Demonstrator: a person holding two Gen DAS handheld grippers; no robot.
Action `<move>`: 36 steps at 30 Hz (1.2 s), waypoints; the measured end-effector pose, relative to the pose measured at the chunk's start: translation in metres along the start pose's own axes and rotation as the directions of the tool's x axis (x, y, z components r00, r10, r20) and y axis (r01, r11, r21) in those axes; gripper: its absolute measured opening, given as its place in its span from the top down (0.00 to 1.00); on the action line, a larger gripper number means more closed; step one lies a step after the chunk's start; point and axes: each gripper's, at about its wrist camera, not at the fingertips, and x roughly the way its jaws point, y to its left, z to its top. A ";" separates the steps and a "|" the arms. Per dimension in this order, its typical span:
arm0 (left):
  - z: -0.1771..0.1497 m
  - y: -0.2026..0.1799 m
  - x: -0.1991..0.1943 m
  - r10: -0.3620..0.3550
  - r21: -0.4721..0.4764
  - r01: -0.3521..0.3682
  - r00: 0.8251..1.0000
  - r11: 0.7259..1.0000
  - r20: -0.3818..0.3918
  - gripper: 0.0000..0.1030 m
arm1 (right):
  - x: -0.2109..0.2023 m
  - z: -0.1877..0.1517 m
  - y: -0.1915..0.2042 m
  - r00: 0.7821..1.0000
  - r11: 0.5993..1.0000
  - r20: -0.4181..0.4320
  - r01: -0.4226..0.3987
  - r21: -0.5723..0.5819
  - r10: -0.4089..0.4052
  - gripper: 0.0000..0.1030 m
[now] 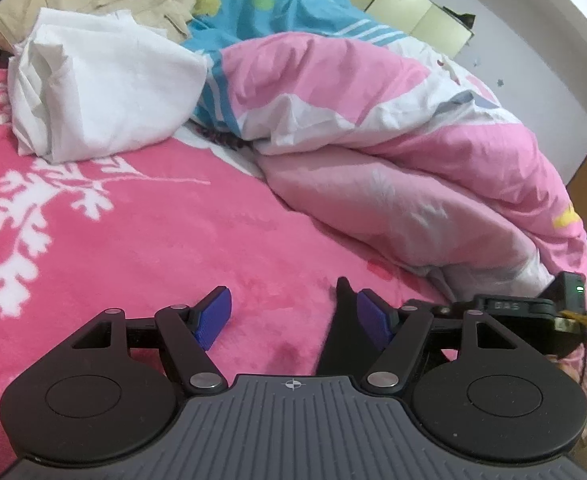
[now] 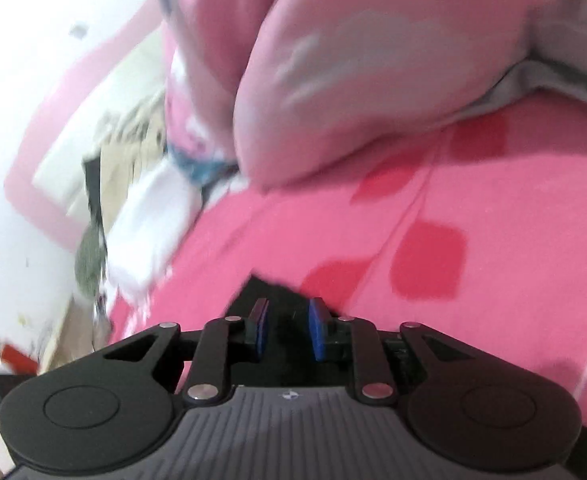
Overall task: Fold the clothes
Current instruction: 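Open the right gripper and lift it away from the black shirt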
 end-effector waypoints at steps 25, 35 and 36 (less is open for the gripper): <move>-0.004 -0.023 -0.001 -0.117 0.103 0.120 0.993 0.988 -0.032 0.32 | -0.099 -0.040 0.012 0.954 0.976 0.286 0.025 0.217 -0.088 0.69; -0.023 -0.028 0.024 -0.103 0.132 0.126 0.981 0.983 -0.165 0.32 | -0.151 -0.118 -0.033 0.964 0.915 0.151 0.149 0.375 -0.219 0.71; -0.023 -0.027 0.025 -0.105 0.127 0.127 0.981 0.984 -0.166 0.32 | -0.159 -0.117 -0.046 0.957 0.900 0.187 0.126 0.417 -0.220 0.71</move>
